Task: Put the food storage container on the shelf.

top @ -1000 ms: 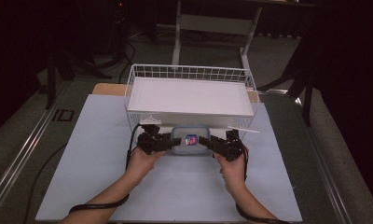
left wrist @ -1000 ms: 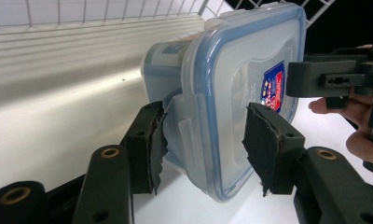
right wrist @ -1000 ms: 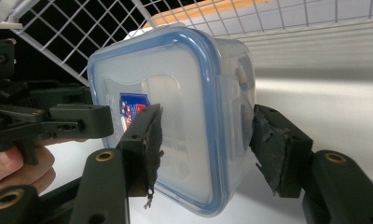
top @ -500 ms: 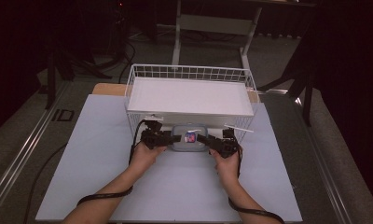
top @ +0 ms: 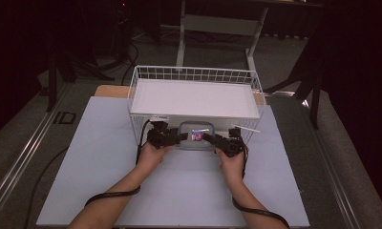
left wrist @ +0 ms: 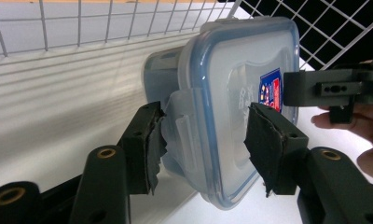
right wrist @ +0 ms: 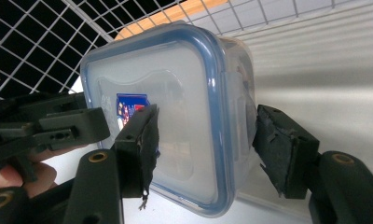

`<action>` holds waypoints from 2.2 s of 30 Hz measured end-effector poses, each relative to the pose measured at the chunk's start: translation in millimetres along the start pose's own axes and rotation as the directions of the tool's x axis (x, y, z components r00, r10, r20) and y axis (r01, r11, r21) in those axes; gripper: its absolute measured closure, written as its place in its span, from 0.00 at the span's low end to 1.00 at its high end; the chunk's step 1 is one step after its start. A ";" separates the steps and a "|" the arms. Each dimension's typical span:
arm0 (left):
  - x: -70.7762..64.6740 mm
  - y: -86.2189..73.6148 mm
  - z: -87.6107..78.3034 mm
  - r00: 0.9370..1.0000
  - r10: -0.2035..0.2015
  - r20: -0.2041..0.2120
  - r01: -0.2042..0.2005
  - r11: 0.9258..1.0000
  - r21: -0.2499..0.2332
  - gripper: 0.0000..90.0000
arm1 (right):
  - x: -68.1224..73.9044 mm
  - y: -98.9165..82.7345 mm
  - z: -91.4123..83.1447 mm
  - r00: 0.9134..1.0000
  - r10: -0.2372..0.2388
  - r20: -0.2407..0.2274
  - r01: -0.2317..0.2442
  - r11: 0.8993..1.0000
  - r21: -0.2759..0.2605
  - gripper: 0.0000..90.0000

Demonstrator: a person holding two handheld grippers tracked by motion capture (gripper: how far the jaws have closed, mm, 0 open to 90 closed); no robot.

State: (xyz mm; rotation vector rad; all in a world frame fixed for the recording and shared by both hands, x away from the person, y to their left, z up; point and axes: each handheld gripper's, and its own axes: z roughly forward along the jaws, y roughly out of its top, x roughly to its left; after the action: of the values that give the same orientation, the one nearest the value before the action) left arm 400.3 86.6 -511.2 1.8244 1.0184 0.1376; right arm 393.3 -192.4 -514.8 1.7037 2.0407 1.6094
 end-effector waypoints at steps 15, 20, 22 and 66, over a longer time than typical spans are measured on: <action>0.3 -6.2 7.0 0.996 -0.049 -0.076 0.044 0.997 -0.067 0.44 | -1.0 2.7 13.4 0.999 -0.004 0.038 0.004 1.000 -0.009 0.42; -1.0 -8.9 5.6 0.997 -0.026 -0.075 0.023 0.999 -0.049 0.44 | 3.5 2.2 10.8 0.995 -0.059 0.076 0.061 0.998 -0.020 0.41; -4.4 -10.5 2.5 0.996 -0.043 -0.074 0.039 0.997 -0.061 0.44 | 7.3 1.1 7.4 0.989 -0.106 0.108 0.110 0.993 -0.031 0.41; -58.3 -78.9 -97.9 0.987 0.161 -0.024 -0.163 0.978 -0.133 0.03 | 38.8 -32.5 14.1 0.946 -0.309 0.101 0.295 0.946 0.133 1.00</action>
State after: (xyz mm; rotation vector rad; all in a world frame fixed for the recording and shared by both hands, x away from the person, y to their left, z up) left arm 267.8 126.8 -506.7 1.7831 0.8472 0.3104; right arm 363.3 -150.0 -522.9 1.3905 2.2405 1.2857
